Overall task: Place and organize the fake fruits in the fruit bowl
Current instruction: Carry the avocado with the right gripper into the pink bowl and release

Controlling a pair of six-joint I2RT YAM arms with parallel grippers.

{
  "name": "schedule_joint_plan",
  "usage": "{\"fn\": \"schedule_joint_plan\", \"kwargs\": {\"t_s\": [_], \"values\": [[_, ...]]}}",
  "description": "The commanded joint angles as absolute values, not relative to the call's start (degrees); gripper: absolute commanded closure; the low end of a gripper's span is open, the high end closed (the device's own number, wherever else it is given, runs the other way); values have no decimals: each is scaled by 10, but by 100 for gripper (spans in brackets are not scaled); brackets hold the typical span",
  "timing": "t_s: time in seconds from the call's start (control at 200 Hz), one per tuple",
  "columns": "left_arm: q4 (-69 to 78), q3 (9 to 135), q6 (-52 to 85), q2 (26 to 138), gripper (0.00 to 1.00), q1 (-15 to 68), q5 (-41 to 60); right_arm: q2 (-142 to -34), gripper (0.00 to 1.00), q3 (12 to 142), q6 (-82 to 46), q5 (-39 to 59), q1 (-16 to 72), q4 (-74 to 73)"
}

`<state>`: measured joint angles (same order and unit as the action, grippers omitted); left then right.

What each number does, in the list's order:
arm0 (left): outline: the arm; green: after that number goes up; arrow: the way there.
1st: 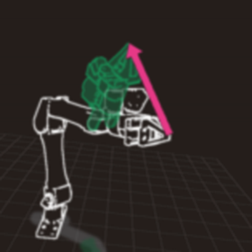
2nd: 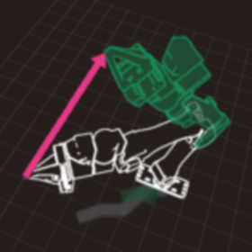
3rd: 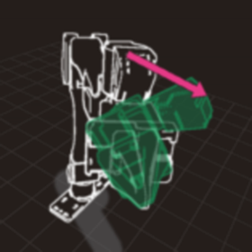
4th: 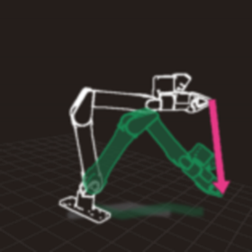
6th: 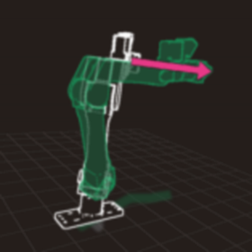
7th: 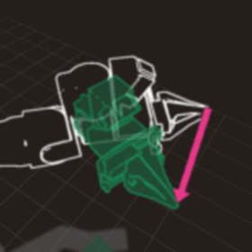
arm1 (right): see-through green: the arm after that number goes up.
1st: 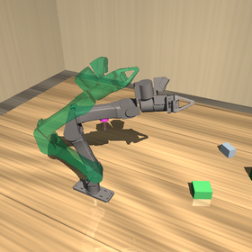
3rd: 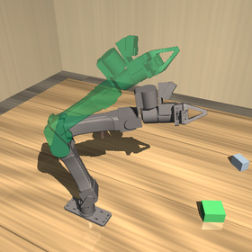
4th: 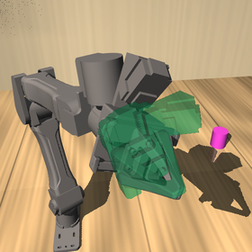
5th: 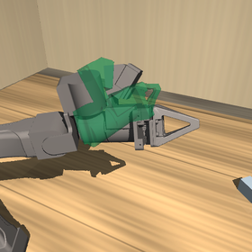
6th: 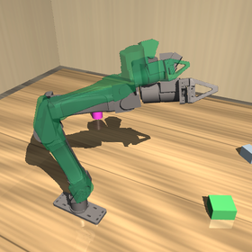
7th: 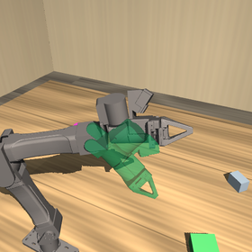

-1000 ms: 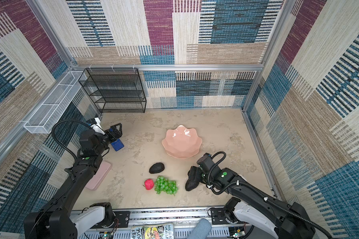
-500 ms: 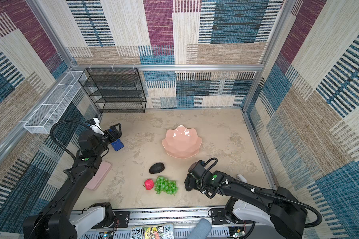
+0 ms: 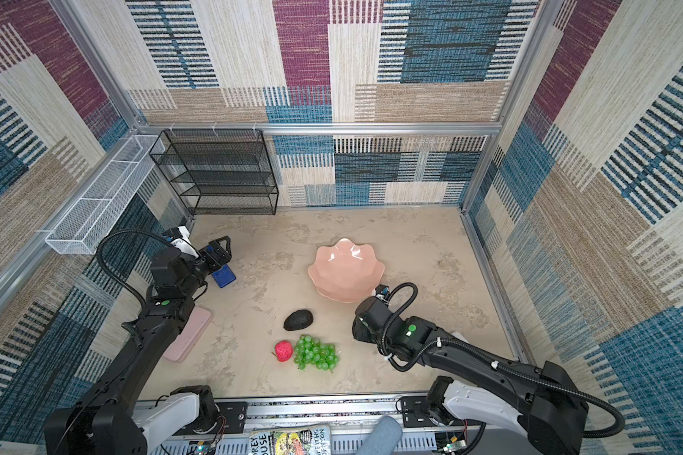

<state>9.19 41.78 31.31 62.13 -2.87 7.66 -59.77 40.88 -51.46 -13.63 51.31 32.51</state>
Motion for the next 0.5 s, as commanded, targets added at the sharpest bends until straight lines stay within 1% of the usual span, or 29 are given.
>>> {"fn": "schedule_joint_plan", "kwargs": {"t_s": [0.0, 0.11, 0.22, 0.371, 0.491], "values": [[91, 420, 336, 623, 5, -29, 67, -619, 54, 464, -415, -191, 500, 324], [88, 415, 352, 620, 6, -29, 69, -673, 53, 510, -348, -123, 436, 254], [67, 416, 367, 613, 6, -29, 74, -738, 54, 548, -293, -87, 396, 190], [60, 400, 407, 601, 7, -28, 107, -833, 53, 607, -233, -48, 356, 147], [17, 406, 368, 585, 7, -26, 122, -904, 53, 646, -203, -9, 329, 130]]}}
